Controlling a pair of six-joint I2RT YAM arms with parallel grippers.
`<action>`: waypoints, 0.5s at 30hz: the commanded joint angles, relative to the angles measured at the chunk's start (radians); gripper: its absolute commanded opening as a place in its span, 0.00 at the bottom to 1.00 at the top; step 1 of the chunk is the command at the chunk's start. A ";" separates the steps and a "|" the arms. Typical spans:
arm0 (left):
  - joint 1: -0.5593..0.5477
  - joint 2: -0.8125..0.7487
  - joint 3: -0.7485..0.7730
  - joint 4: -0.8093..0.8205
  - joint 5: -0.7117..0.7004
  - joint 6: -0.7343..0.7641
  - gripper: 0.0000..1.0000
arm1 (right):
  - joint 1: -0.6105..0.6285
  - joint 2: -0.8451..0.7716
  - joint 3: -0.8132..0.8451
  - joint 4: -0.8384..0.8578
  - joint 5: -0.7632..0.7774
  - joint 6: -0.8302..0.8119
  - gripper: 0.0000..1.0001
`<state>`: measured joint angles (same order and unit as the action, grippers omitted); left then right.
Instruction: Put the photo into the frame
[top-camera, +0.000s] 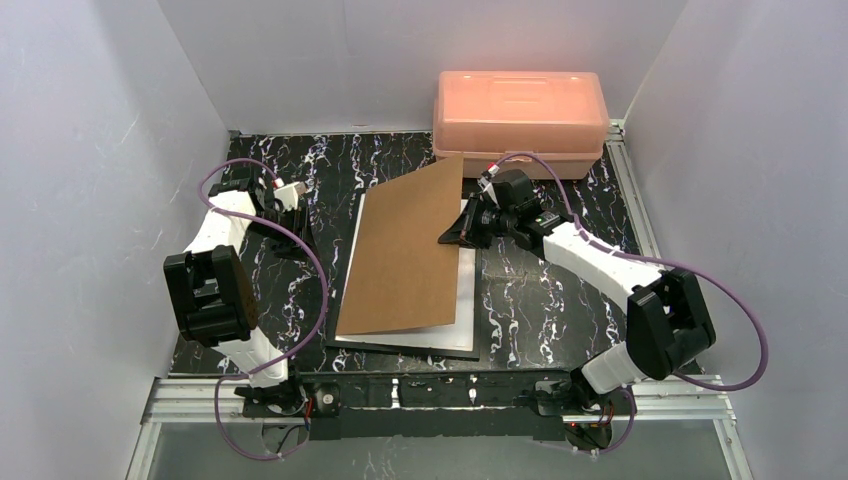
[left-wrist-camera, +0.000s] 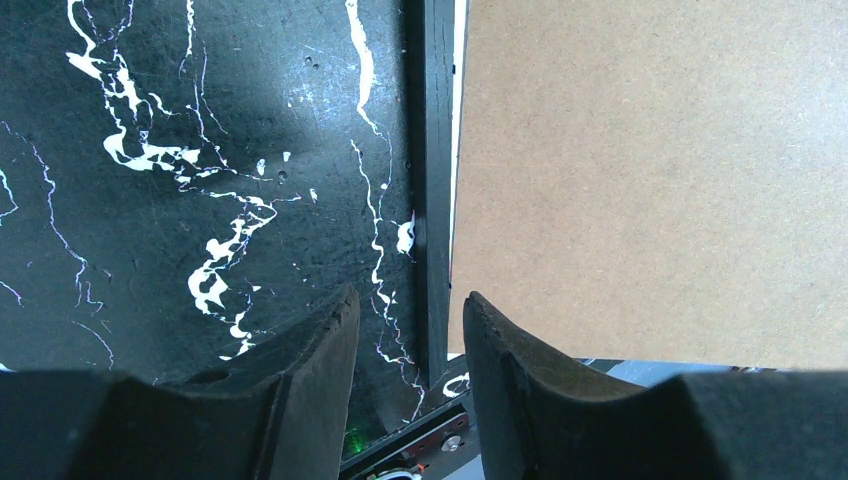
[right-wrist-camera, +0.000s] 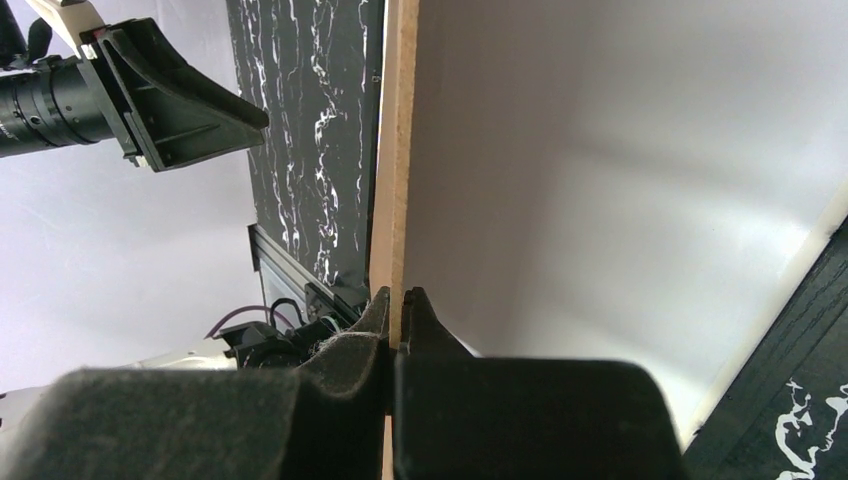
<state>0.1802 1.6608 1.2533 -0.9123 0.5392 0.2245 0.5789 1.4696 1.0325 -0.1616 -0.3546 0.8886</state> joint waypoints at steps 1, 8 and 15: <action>0.004 -0.045 -0.007 -0.012 0.025 0.004 0.40 | -0.017 0.018 0.046 0.000 -0.002 -0.105 0.01; 0.003 -0.045 -0.008 -0.011 0.022 0.007 0.40 | -0.027 0.031 0.048 -0.002 -0.029 -0.105 0.01; 0.004 -0.043 -0.016 -0.006 0.022 0.006 0.40 | -0.027 0.026 0.028 0.020 -0.062 -0.087 0.01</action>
<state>0.1802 1.6608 1.2507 -0.9119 0.5392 0.2245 0.5556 1.4933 1.0382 -0.1543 -0.4107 0.8787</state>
